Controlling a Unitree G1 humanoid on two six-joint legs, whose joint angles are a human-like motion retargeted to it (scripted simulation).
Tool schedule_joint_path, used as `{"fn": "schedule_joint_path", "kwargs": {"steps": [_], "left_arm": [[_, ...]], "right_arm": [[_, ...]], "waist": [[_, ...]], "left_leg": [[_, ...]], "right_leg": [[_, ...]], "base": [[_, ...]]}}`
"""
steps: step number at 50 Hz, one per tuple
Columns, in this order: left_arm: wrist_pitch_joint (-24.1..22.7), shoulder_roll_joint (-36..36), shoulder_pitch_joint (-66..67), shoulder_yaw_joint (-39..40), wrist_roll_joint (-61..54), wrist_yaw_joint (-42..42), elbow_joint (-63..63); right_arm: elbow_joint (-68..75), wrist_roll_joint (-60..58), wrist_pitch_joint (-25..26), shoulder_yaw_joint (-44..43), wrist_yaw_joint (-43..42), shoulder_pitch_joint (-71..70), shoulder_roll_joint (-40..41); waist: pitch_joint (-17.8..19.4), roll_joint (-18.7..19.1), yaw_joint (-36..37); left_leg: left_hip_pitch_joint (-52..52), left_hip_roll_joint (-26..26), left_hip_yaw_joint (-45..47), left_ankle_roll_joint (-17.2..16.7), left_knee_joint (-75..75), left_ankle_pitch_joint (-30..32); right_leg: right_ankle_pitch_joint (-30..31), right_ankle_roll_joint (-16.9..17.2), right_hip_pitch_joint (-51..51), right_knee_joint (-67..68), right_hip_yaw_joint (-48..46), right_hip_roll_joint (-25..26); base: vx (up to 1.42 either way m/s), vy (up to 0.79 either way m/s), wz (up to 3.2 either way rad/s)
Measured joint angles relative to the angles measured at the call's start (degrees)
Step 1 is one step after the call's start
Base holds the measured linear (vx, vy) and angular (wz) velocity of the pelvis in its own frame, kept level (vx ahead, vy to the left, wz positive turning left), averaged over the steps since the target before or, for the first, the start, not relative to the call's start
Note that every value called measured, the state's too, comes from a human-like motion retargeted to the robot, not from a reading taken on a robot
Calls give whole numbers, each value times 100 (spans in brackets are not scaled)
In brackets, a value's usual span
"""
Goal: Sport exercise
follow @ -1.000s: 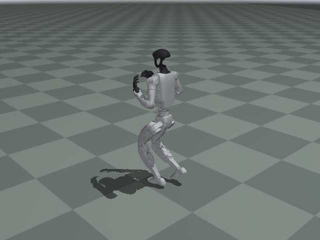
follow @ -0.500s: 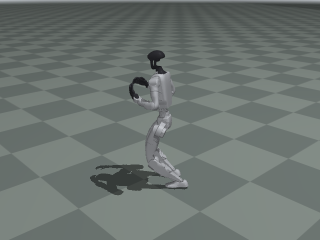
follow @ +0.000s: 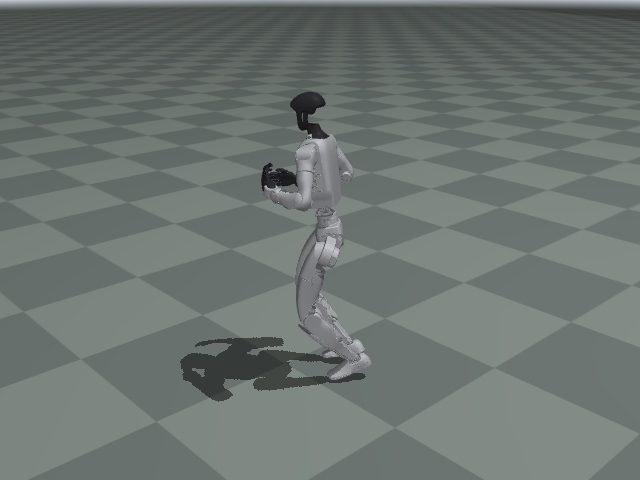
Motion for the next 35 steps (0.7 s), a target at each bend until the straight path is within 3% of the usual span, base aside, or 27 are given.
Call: {"fn": "schedule_joint_path", "kwargs": {"steps": [2, 5, 8, 10, 15, 17, 20, 23, 25, 27, 31, 35], "left_arm": [[-67, -5, -151, 18, 66, 96, -39], [-133, -1, -283, 62, 291, 196, -52], [-263, -89, -28, 230, 522, 450, -121], [-407, -70, 407, 503, 449, 706, -366], [-720, 66, 1634, 1079, 35, 1296, -784], [-752, 99, 1867, 1192, 99, 1524, -797], [-769, 180, 1924, 1303, 272, 1688, -765], [-728, 295, 1577, 1355, 563, 1724, -723], [-733, 403, 901, 1389, 1007, 1961, -491], [-797, 306, 534, 1329, 1221, 2128, -310], [-905, 68, 462, 1219, 1312, 2164, -78], [-905, -55, 422, 1091, 1109, 2164, 56]], "right_arm": [[146, 68, 33, 94, 20, 181, -40], [486, 113, 94, 195, -70, 70, -135], [669, 231, -3, 238, -378, -805, -148], [300, 513, -231, 252, -590, -1436, -62], [-1246, 1270, -770, 504, -1037, -2316, 271], [-1621, 1223, -883, 625, -1113, -2644, 399], [-1890, 922, -843, 706, -1135, -3031, 510], [-1760, 679, -665, 649, -1111, -2956, 484], [-1412, 640, -553, 570, -1136, -2849, 485], [-1182, 730, -607, 535, -1066, -2467, 469], [-1012, 993, -759, 554, -839, -1710, 284], [-1001, 1083, -786, 456, -797, -1302, 63]], "waist": [[46, -55, 100], [235, -53, 451], [553, -5, 960], [607, -27, 1265], [249, -243, 1819], [103, -428, 1794], [25, -728, 1584], [68, -817, 1391], [311, -844, 1298], [436, -755, 1282], [295, -576, 1308], [193, -555, 1262]], "left_leg": [[-154, 323, 4, 237, 841, -451], [-413, 877, -148, 518, 2333, -1329], [-768, 1304, -522, 632, 3447, -1641], [-1005, 1334, -856, 569, 3586, -1352], [-1155, 715, -1420, -66, 1794, 232], [-1107, 270, -1554, -309, 990, 866], [-842, -523, -1685, -425, 319, 1067], [-776, -958, -1627, 178, 820, -629], [-483, -1039, -1477, 421, 809, -1173], [-251, -1073, -1528, 249, 625, -857], [-206, -916, -1522, -307, 216, 501], [-110, -855, -1318, -185, 180, 438]], "right_leg": [[-273, -85, -35, 215, -23, 45], [-1386, -458, 14, 685, -49, 142], [-1824, -504, 143, 973, 95, 221], [-1513, -264, 244, 780, 383, 291], [1180, 461, 16, 410, 598, -261], [1461, 482, -222, 510, 625, -574], [1046, 260, -371, 1026, 685, -1068], [-119, -34, -362, 1887, 814, -1213], [-717, -153, 3, 1888, 755, -1174], [-728, -143, 386, 1422, 561, -907], [76, 66, 618, 542, 172, -534], [246, 109, 680, 547, 68, -611]], "base": [[-5, 10, 47], [1, 16, 23], [9, 23, -10], [16, 31, -57], [18, 38, -84], [14, 40, -25], [11, 40, 13], [8, 40, 37], [16, 36, 37], [15, 31, -1], [12, 27, -19], [6, 23, -32]]}}
